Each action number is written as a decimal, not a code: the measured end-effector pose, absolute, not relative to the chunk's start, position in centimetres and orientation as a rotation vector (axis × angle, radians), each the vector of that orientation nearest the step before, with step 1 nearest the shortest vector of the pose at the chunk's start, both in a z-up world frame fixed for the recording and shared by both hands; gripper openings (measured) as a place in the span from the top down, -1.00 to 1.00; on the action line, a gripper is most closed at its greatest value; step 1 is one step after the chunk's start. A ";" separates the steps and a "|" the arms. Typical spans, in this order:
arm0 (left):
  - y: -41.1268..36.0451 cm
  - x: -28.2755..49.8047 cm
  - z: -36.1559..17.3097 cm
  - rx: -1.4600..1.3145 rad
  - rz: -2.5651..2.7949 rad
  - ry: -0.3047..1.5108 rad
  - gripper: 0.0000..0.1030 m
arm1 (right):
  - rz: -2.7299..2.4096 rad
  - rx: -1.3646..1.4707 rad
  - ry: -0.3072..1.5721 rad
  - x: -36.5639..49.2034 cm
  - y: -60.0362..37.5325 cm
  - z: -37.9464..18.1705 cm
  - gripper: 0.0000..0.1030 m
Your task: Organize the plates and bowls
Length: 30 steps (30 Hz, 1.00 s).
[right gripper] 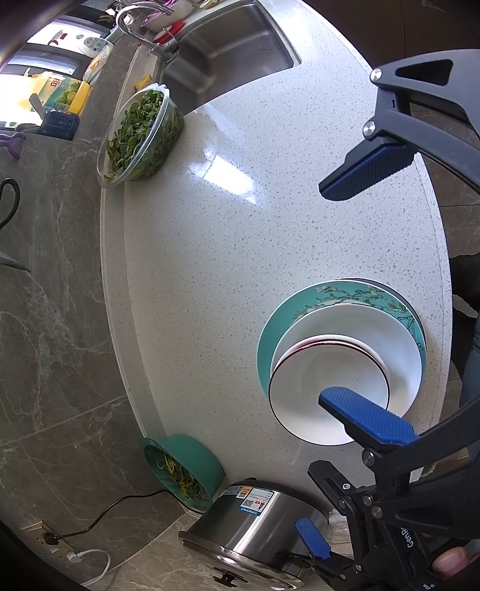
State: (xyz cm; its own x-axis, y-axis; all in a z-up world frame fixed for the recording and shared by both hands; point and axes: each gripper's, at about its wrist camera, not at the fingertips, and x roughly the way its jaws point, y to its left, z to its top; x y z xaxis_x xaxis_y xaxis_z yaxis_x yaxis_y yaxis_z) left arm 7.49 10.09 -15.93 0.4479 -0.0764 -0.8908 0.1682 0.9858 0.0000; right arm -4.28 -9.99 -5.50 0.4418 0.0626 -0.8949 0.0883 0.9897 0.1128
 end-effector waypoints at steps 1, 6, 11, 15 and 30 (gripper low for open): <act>10.1 7.5 -15.9 0.092 -0.152 1.096 -1.00 | -0.016 0.150 1.115 -4.3 -10.0 -5.5 -1.00; 10.0 7.4 -15.9 0.091 -0.150 1.097 -1.00 | -0.014 0.148 1.116 -4.3 -10.0 -5.5 -1.00; 10.1 7.5 -16.0 0.095 -0.155 1.097 -1.00 | -0.016 0.148 1.116 -4.3 -10.0 -5.6 -1.00; 10.1 7.5 -16.1 0.094 -0.155 1.098 -1.00 | -0.016 0.148 1.116 -4.3 -10.0 -5.5 -1.00; 10.3 7.9 -16.3 0.101 -0.160 1.098 -1.00 | -0.001 0.137 1.121 -4.1 -9.7 -5.6 -1.00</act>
State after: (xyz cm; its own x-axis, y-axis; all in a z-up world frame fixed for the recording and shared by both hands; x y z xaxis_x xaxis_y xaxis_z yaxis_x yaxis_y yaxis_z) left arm 7.86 10.34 -16.28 0.4457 -0.0788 -0.8917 0.1790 0.9838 0.0026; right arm -4.12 -9.74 -5.64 0.4360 0.0682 -0.8974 0.0700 0.9915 0.1094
